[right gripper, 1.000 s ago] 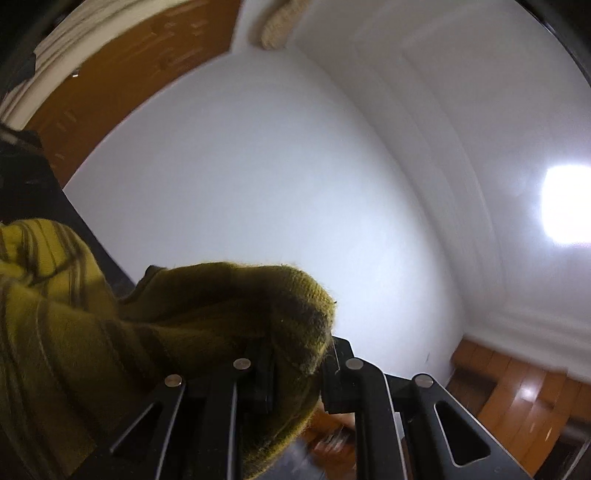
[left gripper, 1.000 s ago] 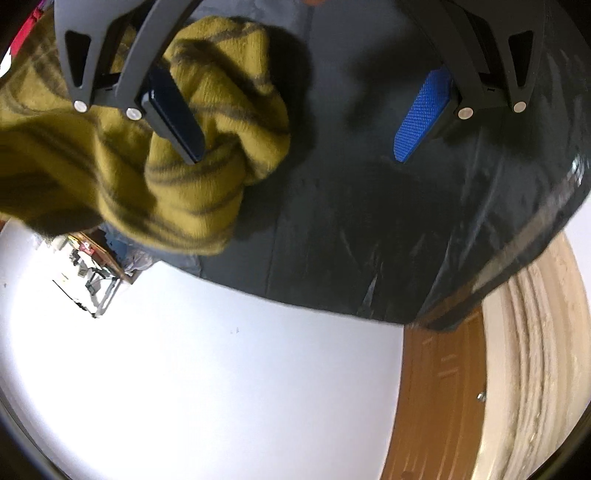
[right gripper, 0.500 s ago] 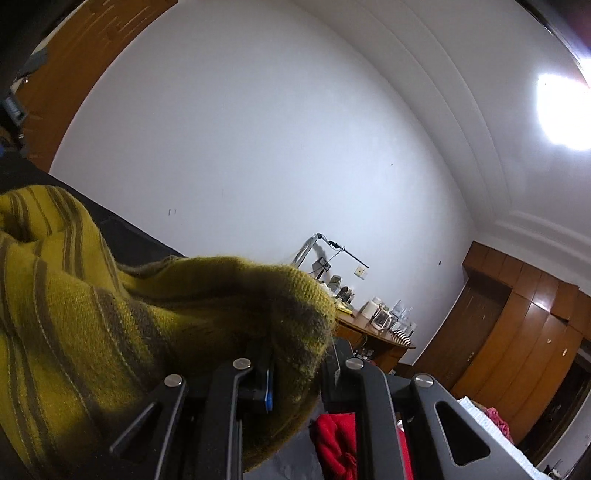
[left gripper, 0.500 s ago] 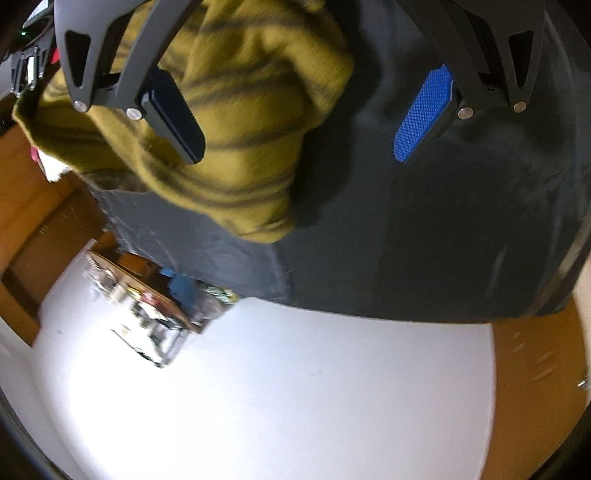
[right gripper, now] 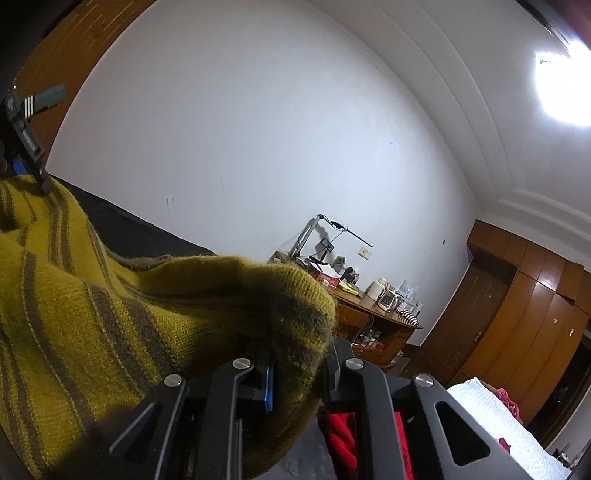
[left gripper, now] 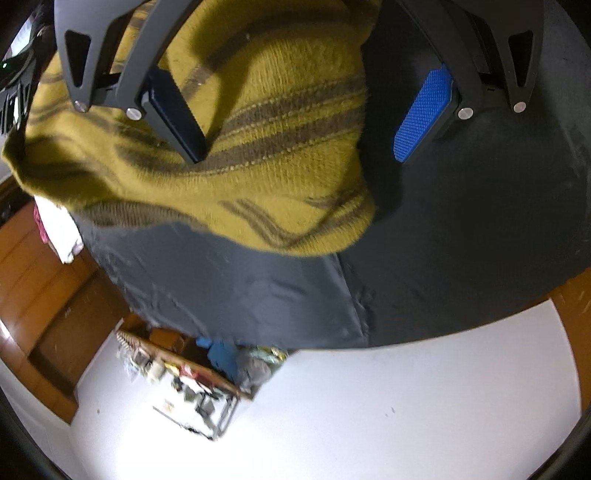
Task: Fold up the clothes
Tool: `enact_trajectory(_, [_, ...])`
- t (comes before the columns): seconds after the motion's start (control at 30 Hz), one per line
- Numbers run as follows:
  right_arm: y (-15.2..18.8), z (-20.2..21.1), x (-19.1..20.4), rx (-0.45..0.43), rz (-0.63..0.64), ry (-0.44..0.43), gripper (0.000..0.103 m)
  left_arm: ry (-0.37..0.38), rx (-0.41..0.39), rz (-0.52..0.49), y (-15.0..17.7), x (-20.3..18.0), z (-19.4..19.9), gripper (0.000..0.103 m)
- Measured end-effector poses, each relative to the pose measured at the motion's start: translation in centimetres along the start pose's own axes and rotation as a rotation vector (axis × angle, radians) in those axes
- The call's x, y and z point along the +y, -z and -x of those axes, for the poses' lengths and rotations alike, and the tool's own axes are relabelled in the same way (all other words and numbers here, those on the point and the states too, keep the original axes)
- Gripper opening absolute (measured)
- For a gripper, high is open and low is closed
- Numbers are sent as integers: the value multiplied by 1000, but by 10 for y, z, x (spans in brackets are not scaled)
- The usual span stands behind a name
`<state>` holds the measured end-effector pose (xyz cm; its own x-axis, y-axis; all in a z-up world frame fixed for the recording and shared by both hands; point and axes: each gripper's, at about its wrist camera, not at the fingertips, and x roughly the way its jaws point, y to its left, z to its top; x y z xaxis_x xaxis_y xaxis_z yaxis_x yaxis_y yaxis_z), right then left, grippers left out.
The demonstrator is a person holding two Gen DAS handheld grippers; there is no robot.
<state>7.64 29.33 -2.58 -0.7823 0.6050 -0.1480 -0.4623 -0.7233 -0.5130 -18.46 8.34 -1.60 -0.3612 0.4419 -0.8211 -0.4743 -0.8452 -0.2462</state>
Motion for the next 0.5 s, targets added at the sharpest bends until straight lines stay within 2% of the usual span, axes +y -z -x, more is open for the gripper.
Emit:
enact_trajectory(0.27, [5, -24, 1, 62, -40, -3, 18, 31, 82, -111, 37, -20, -10, 103])
enact_trajectory(0.4, [8, -27, 4, 90, -53, -14, 18, 27, 94, -150, 62, -30, -6, 102])
enact_trajectory(0.5, [11, -31, 4, 100, -48, -14, 18, 27, 80, -135, 77, -29, -2, 102])
